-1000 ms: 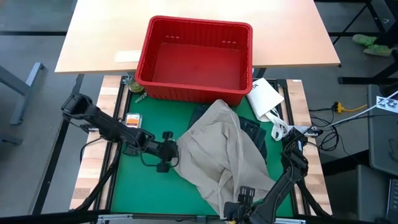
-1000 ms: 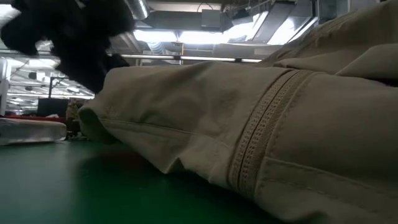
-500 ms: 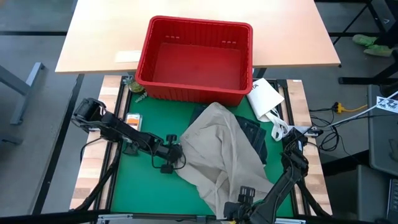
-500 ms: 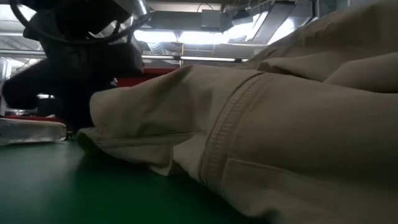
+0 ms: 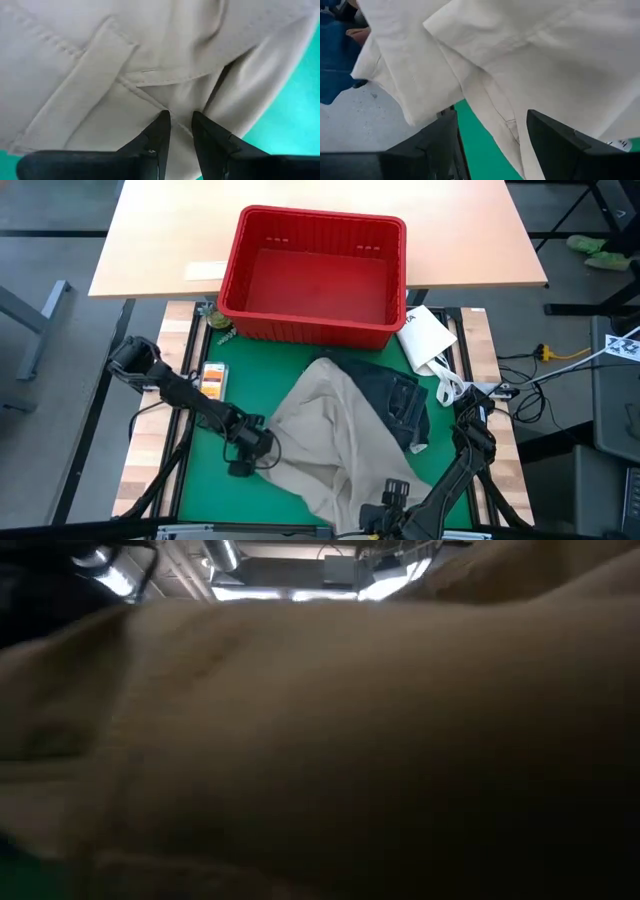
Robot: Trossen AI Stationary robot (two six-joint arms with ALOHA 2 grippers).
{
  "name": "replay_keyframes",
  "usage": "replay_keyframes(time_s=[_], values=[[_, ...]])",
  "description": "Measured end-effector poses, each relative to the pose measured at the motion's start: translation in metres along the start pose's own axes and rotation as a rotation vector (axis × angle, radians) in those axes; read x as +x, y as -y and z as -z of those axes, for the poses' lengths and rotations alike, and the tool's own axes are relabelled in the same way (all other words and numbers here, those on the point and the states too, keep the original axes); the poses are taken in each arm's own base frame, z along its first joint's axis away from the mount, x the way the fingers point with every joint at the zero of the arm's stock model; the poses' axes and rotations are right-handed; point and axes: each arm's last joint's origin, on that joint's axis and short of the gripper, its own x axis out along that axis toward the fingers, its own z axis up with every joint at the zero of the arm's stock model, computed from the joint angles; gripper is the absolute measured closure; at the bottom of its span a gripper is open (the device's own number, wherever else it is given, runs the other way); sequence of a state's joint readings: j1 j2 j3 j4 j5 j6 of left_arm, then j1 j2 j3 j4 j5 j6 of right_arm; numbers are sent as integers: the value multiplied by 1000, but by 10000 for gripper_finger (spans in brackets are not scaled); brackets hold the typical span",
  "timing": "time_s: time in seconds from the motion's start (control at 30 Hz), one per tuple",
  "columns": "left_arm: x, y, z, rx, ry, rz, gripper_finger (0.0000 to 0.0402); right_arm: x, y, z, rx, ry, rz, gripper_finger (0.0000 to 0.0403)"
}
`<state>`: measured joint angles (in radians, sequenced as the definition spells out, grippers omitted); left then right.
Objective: Fold Laundry from Bin
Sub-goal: Fold the gray shorts
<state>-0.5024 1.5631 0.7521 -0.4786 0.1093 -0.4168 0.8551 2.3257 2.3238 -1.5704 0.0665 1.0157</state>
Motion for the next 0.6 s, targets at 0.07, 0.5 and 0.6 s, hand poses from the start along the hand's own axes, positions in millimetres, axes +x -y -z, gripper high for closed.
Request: replay_keyframes(time_s=[0.07,0.5,0.6], values=[[1,10,4,-2,-21,40,322,0,0,-1,0,26,11,164],[4,56,18,6,16,180,321,26,-22,-17,-271,240,30,164],[3,59,17,8,36,194,321,38,-23,-16,-313,199,77,164]])
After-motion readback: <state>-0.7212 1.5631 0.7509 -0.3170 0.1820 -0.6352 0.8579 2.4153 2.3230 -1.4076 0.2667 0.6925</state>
